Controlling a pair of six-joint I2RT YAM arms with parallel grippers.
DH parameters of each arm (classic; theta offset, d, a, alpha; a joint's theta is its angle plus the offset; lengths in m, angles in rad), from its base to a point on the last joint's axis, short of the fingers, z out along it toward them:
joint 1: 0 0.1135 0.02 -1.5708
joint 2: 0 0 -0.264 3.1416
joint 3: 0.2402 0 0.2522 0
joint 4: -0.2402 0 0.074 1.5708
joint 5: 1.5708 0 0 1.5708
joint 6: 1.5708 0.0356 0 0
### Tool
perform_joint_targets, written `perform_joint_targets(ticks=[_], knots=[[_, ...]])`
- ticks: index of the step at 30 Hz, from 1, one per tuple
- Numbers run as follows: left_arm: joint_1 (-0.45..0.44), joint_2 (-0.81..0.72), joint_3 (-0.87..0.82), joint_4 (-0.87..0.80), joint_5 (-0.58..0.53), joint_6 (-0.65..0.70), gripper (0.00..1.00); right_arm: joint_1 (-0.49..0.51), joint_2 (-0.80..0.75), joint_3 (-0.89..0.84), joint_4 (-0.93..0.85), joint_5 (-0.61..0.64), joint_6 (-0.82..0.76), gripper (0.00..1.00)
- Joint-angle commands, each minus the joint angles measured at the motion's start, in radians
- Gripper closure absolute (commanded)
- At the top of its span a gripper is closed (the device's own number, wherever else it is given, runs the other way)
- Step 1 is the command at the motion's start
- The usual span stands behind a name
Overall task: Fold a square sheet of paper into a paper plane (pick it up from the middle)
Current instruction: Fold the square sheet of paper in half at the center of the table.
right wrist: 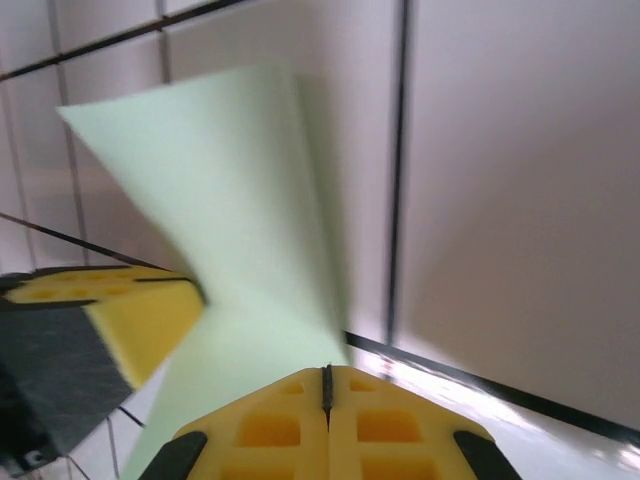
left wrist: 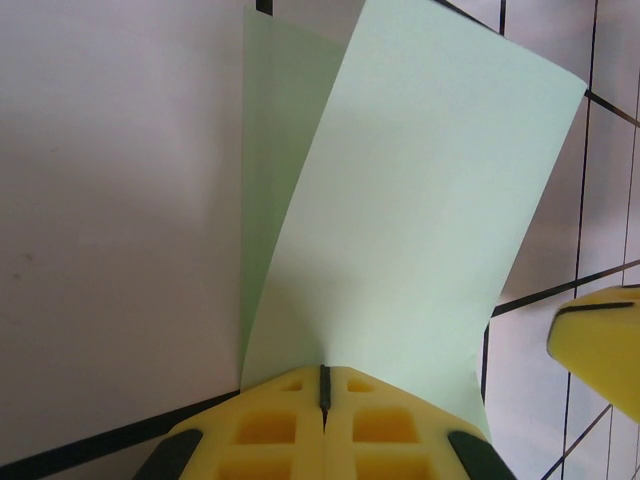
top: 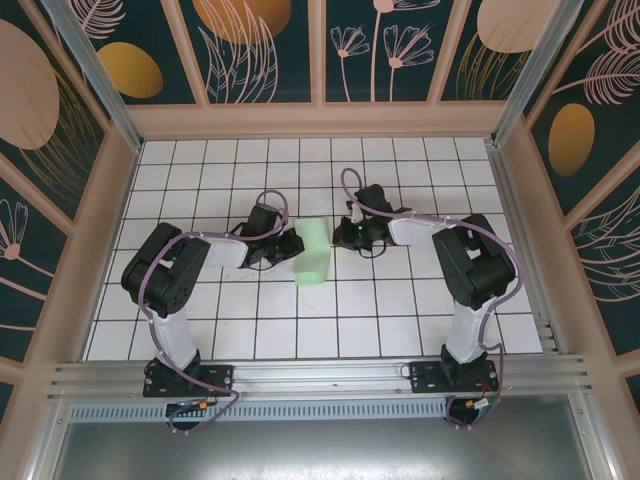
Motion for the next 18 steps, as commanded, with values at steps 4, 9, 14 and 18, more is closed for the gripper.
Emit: perform_joint_targets(ticks=[4, 9, 14, 18], knots=[[0.003, 0.108, -0.092, -0.312, -0.156, 0.025, 1.0, 0.049, 0.103, 0.1, 0.05, -0.051, -0.023, 1.0], [0.003, 0.106, -0.102, -0.321, -0.164, 0.024, 1.0, 0.039, 0.135, 0.089, 0.037, -0.043, -0.051, 1.0], [0.003, 0.107, -0.113, -0.321, -0.17, 0.026, 1.0, -0.014, 0.137, 0.03, 0.042, 0.013, -0.075, 1.0], [0.003, 0.109, -0.126, -0.319, -0.173, 0.028, 1.0, -0.062, 0.118, -0.003, 0.068, 0.047, -0.056, 1.0]])
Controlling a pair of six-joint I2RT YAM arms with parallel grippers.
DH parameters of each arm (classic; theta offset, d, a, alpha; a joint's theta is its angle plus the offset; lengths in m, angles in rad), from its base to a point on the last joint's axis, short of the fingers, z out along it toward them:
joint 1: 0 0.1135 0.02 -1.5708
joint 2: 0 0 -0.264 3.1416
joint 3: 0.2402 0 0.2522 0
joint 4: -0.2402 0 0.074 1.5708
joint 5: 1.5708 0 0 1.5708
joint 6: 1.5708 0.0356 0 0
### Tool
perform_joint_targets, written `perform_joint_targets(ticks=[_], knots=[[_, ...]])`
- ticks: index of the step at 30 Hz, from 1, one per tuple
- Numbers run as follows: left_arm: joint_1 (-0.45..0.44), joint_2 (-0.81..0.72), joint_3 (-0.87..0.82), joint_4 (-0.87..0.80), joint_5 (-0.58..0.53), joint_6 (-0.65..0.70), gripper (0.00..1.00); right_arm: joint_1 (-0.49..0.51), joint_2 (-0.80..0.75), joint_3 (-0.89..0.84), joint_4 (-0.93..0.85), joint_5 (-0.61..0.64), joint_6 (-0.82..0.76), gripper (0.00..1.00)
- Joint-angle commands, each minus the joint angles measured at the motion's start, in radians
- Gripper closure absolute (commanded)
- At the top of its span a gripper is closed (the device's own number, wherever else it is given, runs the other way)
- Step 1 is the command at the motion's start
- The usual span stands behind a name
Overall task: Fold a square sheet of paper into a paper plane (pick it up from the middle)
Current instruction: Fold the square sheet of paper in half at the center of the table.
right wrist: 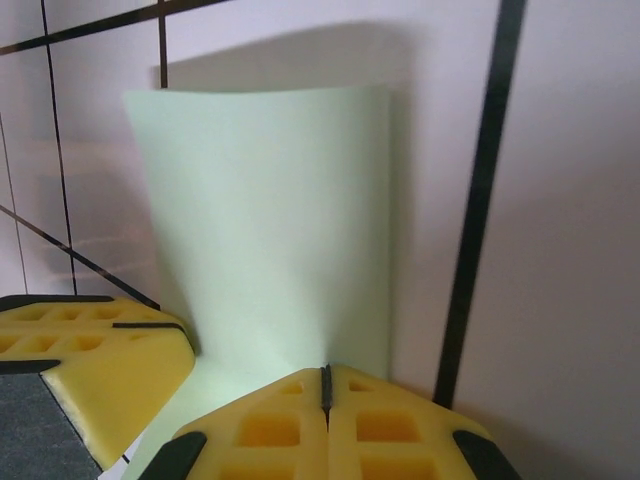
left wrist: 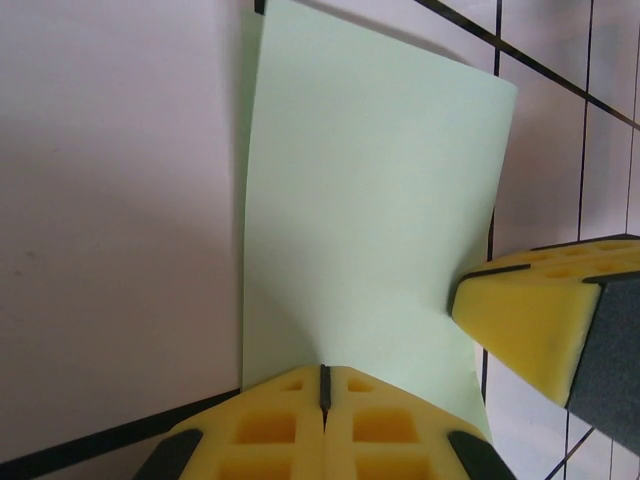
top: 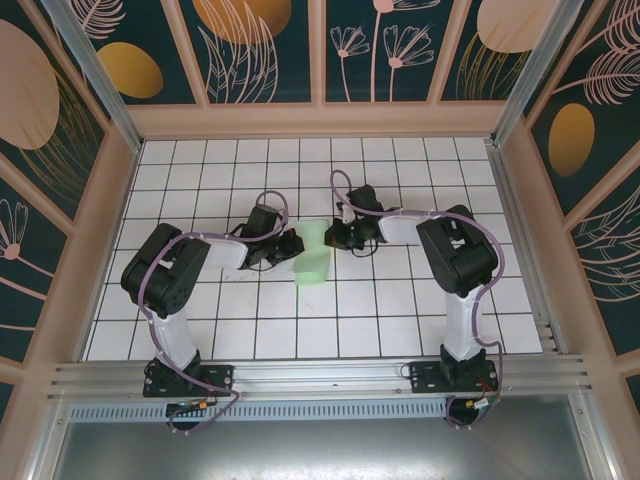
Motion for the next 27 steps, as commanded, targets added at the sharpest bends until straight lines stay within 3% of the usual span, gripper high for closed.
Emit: perform_joint_targets(ticks=[1, 7, 15, 20, 27], knots=[[0.006, 0.111, -0.114, -0.339, -0.162, 0.028, 1.0, -0.059, -0.021, -0.045, 0.005, 0.112, -0.002, 1.0], [0.007, 0.103, -0.108, -0.337, -0.162, 0.026, 1.0, -0.014, -0.111, -0.025, 0.063, 0.094, 0.019, 1.0], [0.006, 0.104, -0.102, -0.345, -0.174, 0.024, 1.0, 0.049, 0.013, 0.065, 0.06, 0.034, 0.021, 1.0], [0.006, 0.103, -0.111, -0.346, -0.176, 0.023, 1.0, 0.034, 0.063, 0.09, 0.042, 0.06, 0.01, 1.0], [0.007, 0.102, -0.124, -0.339, -0.176, 0.022, 1.0, -0.087, 0.081, 0.081, 0.04, 0.137, 0.005, 1.0]])
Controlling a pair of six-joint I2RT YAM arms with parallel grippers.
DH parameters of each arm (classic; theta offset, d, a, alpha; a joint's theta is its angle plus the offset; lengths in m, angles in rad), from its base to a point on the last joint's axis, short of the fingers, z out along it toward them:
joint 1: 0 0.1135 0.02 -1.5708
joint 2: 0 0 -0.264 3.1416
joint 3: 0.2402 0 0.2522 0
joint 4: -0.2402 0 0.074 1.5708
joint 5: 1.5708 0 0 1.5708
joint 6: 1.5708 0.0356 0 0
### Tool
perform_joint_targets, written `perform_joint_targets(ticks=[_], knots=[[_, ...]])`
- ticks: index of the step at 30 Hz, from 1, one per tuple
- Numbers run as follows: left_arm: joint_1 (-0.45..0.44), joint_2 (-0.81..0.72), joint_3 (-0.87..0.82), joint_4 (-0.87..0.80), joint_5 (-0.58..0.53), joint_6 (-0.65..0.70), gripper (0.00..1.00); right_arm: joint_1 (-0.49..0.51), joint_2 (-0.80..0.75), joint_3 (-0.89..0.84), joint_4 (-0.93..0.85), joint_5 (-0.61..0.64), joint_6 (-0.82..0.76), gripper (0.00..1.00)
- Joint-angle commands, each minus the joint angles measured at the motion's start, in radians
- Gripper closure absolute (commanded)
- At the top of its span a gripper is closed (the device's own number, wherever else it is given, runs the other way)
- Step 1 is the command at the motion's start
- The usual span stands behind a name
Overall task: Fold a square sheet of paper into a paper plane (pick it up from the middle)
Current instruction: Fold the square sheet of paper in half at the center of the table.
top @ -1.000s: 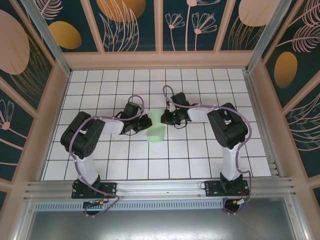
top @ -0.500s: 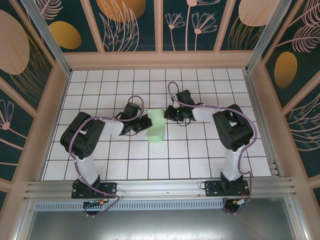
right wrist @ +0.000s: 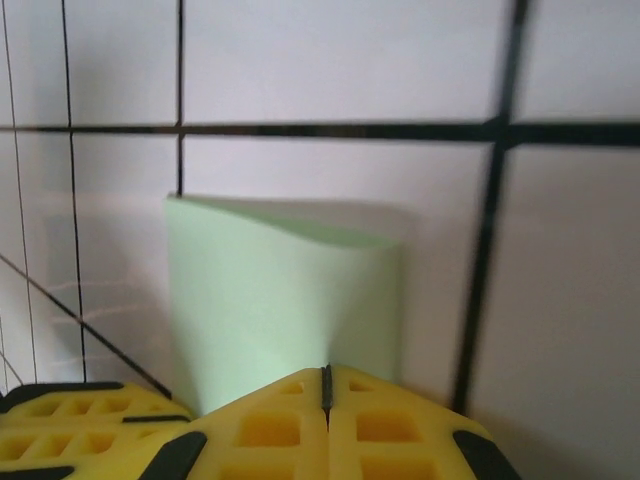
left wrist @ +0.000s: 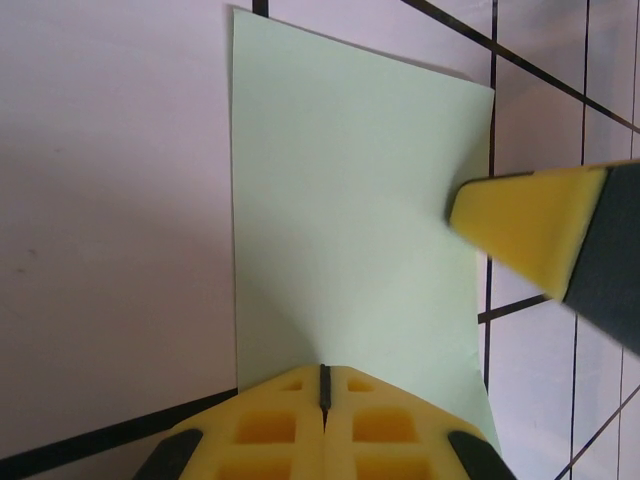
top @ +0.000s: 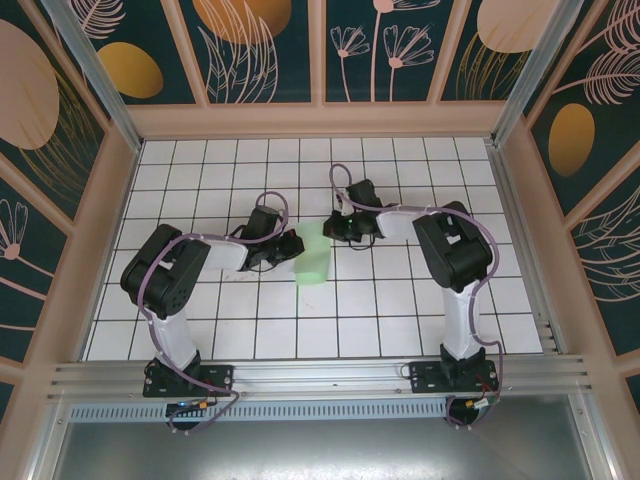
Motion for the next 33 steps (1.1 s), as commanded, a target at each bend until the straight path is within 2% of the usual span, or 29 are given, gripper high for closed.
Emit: perform_joint_targets(ticks=[1, 5, 10, 17, 26, 29, 33], knots=[[0.013, 0.108, -0.112, -0.358, -0.156, 0.024, 1.0, -0.075, 0.024, 0.018, -0.011, 0.106, -0.017, 1.0], [0.013, 0.1, -0.112, -0.355, -0.151, 0.022, 1.0, -0.072, -0.022, 0.047, -0.005, 0.087, -0.029, 1.0], [0.013, 0.098, -0.107, -0.353, -0.148, 0.018, 1.0, -0.002, -0.072, 0.037, 0.019, 0.058, -0.014, 1.0], [0.013, 0.099, -0.104, -0.356, -0.147, 0.02, 1.0, 0.044, 0.026, 0.095, 0.004, 0.007, 0.003, 1.0], [0.013, 0.096, -0.107, -0.353, -0.143, 0.025, 1.0, -0.03, 0.11, 0.116, 0.03, 0.152, 0.019, 1.0], [0.012, 0.092, -0.111, -0.351, -0.146, 0.024, 1.0, -0.05, 0.085, 0.111, 0.018, 0.207, -0.001, 1.0], [0.013, 0.095, -0.113, -0.345, -0.145, 0.025, 1.0, -0.072, 0.0, 0.084, 0.04, 0.218, -0.006, 1.0]])
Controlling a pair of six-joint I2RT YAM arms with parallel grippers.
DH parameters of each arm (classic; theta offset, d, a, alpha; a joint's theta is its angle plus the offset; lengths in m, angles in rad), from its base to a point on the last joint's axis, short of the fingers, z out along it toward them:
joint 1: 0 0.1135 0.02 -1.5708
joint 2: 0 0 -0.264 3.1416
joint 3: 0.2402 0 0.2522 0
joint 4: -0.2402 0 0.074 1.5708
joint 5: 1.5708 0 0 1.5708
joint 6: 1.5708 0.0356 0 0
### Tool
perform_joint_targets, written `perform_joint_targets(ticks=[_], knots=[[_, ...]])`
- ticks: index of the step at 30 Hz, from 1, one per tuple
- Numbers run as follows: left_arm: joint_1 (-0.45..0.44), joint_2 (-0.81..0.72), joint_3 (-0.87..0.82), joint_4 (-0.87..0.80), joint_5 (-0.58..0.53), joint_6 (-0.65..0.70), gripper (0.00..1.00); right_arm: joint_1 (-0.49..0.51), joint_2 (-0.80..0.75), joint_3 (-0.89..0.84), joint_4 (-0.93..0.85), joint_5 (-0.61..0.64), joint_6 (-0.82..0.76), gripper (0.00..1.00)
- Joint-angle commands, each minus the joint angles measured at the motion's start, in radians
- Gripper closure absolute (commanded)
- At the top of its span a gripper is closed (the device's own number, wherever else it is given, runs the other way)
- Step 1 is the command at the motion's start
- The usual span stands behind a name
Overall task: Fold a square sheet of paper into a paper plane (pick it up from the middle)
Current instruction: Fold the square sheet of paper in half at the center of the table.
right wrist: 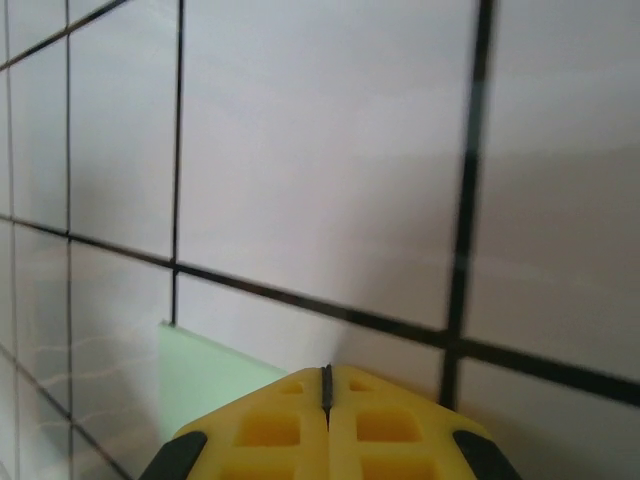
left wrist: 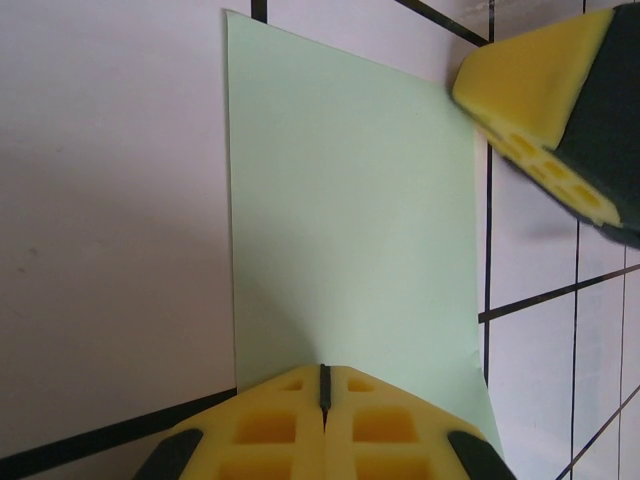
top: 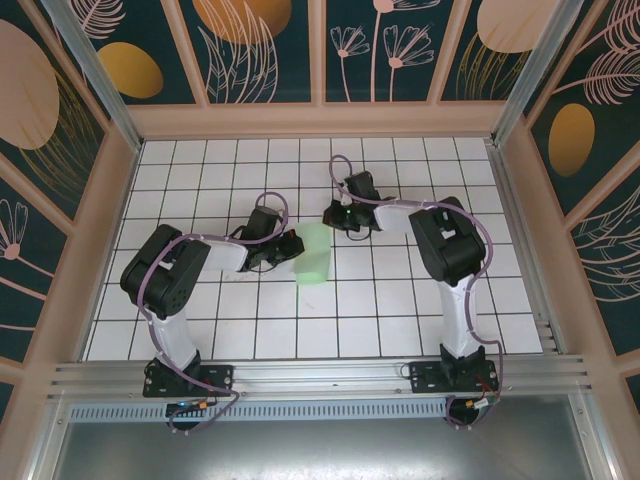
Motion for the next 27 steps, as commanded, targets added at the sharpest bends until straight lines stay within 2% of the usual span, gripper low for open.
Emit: perform_joint_targets(ticks=[1, 3, 6, 11, 17, 27], knots=[[0.014, 0.1, -0.105, -0.358, -0.143, 0.025, 1.0, -0.062, -0.09, -0.027, 0.016, 0.123, -0.015, 1.0], [0.014, 0.1, -0.106, -0.355, -0.142, 0.025, 1.0, -0.058, -0.136, -0.061, 0.023, 0.09, -0.014, 1.0], [0.013, 0.101, -0.102, -0.352, -0.141, 0.026, 1.0, -0.036, -0.198, -0.139, 0.038, -0.023, 0.0, 1.0], [0.014, 0.102, -0.099, -0.348, -0.144, 0.026, 1.0, 0.047, -0.262, -0.25, 0.031, -0.134, 0.034, 1.0], [0.013, 0.105, -0.087, -0.352, -0.149, 0.033, 1.0, 0.115, -0.238, -0.274, 0.002, -0.157, 0.052, 1.0], [0.014, 0.11, -0.085, -0.35, -0.159, 0.023, 1.0, 0.118, -0.193, -0.307, -0.088, -0.138, -0.008, 1.0]])
